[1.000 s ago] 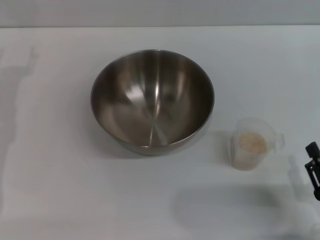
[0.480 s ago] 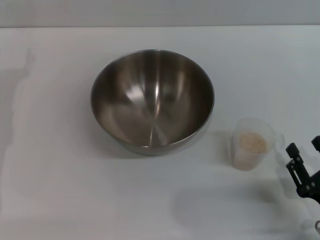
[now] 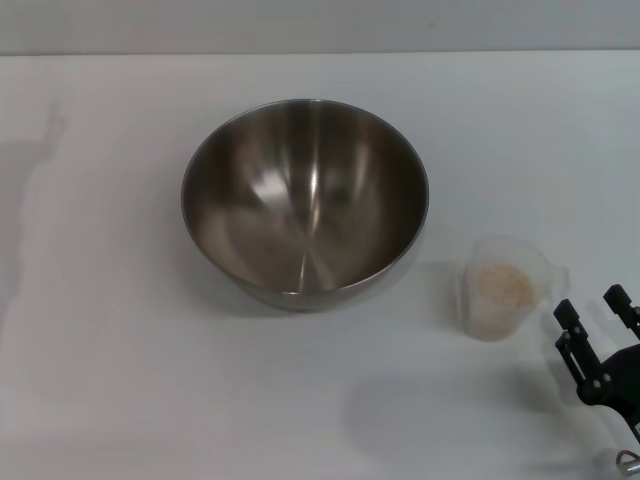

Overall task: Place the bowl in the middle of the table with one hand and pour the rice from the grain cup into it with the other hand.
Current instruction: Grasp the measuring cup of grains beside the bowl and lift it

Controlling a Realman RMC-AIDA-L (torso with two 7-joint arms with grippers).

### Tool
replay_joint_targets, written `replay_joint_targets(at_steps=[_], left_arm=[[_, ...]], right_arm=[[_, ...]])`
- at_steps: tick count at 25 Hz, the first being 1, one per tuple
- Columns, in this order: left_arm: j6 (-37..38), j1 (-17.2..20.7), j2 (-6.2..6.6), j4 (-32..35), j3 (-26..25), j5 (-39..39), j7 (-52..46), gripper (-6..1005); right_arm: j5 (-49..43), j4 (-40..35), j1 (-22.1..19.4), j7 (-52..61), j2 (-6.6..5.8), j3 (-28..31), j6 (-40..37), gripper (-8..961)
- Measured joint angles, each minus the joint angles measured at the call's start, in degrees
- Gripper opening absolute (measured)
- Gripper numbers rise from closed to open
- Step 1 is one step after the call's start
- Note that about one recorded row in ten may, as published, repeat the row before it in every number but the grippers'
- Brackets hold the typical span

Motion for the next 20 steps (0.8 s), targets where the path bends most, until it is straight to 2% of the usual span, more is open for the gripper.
replay_joint_targets(at_steps=[20], left_arm=[[2.15,1.75,0.18,-1.19,-0.27,0.01,-0.02,807]], right_arm=[[0.54,0.59,0.89,-5.98,0.14,1.39,1.92,562]])
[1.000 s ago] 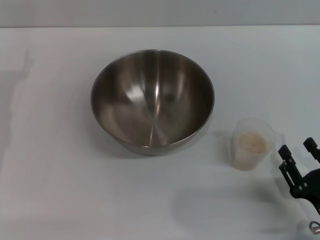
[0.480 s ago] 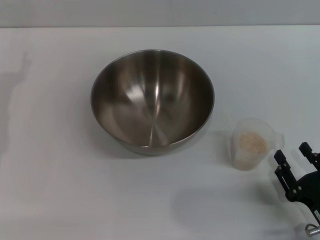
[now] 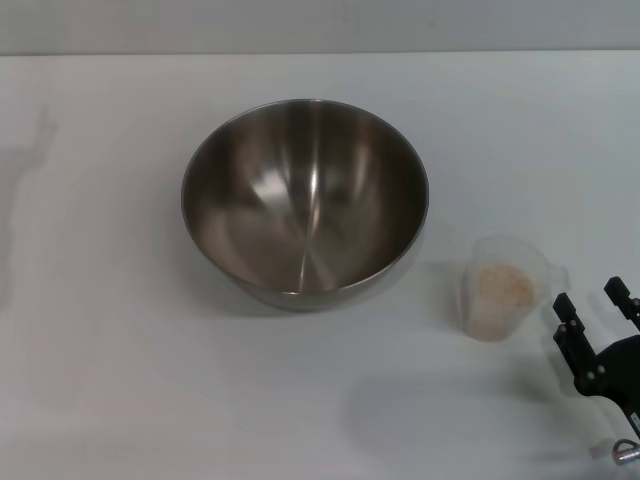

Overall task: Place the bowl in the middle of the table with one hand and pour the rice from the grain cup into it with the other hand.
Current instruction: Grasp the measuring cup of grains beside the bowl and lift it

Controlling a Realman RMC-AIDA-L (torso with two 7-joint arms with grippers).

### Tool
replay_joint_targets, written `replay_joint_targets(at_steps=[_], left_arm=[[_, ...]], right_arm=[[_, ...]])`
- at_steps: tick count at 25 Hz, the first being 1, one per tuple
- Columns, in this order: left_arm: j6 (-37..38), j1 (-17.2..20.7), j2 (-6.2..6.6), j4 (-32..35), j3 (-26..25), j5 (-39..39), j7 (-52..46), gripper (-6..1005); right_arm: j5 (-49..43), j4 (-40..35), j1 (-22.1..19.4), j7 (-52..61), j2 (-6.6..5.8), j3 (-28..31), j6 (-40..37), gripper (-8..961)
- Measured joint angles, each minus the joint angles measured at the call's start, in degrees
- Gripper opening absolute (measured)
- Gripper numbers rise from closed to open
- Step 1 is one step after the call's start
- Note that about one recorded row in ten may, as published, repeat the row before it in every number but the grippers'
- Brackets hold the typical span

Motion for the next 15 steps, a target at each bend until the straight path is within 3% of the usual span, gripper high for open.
replay_joint_targets(at_steps=[15], left_arm=[[0.81,0.03,-0.01,0.01,0.00,0.00,0.00,806]], right_arm=[[0.35,-0.11,0.99,-1.24,-0.04,0.13,1.59,563]])
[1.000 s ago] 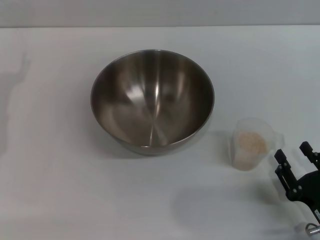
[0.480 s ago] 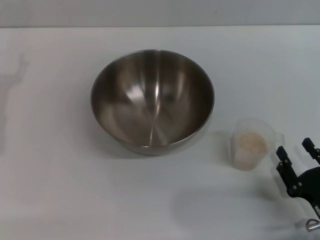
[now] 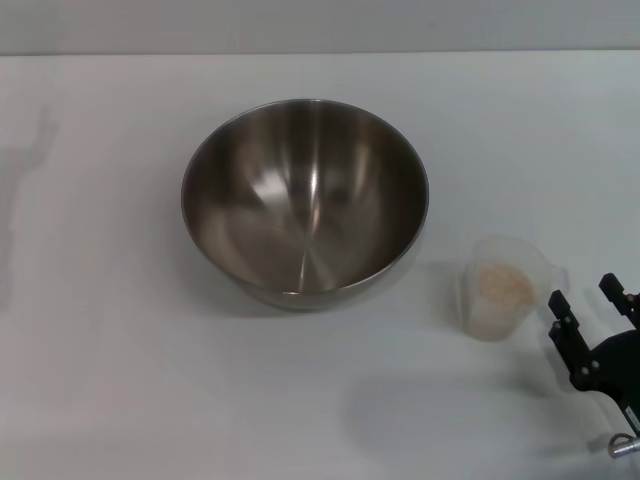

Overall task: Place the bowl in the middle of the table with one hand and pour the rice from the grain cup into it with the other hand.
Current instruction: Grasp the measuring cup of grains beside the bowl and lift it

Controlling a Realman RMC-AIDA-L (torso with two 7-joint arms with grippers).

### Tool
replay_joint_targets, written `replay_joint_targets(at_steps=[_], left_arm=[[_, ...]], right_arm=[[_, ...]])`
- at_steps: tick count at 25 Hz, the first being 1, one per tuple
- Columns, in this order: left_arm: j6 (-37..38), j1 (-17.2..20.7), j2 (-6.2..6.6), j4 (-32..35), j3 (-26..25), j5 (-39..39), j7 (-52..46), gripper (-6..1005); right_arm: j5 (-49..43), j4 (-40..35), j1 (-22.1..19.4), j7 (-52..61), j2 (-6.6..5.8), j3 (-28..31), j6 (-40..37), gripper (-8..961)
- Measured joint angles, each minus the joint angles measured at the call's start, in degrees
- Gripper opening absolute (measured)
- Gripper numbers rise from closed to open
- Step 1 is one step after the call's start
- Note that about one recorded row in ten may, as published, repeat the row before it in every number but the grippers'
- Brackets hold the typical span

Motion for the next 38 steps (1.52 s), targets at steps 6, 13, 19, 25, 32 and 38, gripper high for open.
replay_joint_targets(at_steps=[6,13,19,25,32,38], left_arm=[[0.01,0.00,-0.09,-0.01,-0.39,0.00,0.00,806],[0.02,0.00,-0.17,-0.07,-0.44,0.00,0.15,807],[0.01,-0.05,-0.14,-0.12,-1.19,-0.01,0.08,807],[-0.11,-0.09,-0.08,-0.26,-1.22,0.00,0.24,806],[-0.19,-0.04,-0.02,-0.27,-1.23,0.00,0.28,807],[-0.08,0.16,-0.19,-0.27,-1.23,0.00,0.11,806]], right_arm=[[0.38,-0.06,0.57,-0.54,-0.04,0.00,0.05,562],[0.44,-0.38,1.33,-0.60,-0.16,1.28,0.14,562],[0.44,-0.42,2.22,-0.63,-0.15,1.32,1.39,563],[0.44,-0.43,2.99,-0.65,-0.06,1.44,2.16,563],[0.44,-0.44,3.32,-0.66,-0.08,1.95,2.33,562],[0.43,-0.84,3.67,-0.66,-0.16,2.20,2.34,562]])
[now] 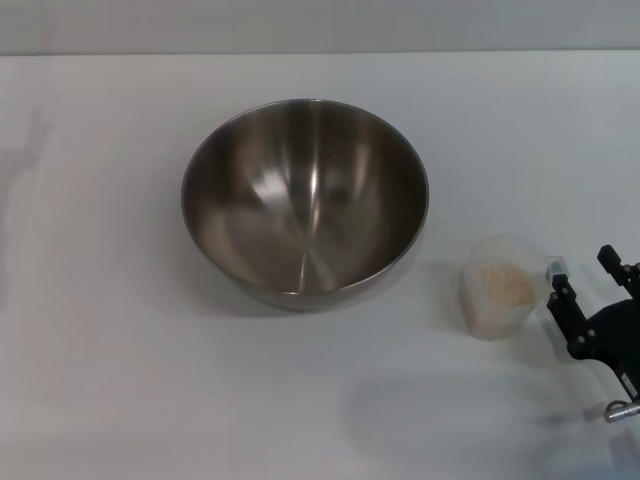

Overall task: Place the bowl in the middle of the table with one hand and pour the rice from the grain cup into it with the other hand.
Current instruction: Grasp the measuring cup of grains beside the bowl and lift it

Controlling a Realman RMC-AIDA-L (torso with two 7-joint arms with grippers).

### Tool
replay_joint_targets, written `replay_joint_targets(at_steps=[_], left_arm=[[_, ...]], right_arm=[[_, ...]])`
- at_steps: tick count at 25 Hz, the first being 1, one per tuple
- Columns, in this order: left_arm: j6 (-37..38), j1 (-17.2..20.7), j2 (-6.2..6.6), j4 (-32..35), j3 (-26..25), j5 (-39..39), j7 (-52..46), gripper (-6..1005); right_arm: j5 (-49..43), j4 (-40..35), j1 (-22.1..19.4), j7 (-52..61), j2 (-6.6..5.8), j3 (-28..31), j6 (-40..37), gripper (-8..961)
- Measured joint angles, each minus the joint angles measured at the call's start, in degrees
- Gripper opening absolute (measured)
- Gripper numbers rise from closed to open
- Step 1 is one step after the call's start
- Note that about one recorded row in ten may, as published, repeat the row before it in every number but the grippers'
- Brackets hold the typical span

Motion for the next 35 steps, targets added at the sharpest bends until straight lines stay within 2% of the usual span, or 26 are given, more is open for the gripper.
replay_joint_targets(at_steps=[8,19,27,32,35], left_arm=[[0.06,0.06,-0.26,-0.11,0.00,0.00,-0.05,806],[0.25,0.20,-0.60,-0.26,0.00,0.00,0.26,807],[0.34,0.75,-0.68,-0.60,0.00,0.00,0.18,806],[0.34,1.20,-0.68,-1.54,0.00,0.00,0.24,806],[0.32,1.33,-0.68,-1.89,0.00,0.00,0.28,806]], right_arm=[[0.00,-0.46,1.00,0.00,-0.03,0.00,0.04,563],[-0.60,-0.45,2.73,0.32,-0.07,-0.95,2.35,486],[-0.51,-0.96,4.02,0.36,0.03,-1.37,3.09,299],[-0.19,-0.71,4.50,0.46,0.21,0.12,3.57,80],[-0.17,-0.66,4.51,0.20,0.30,2.16,2.44,40]])
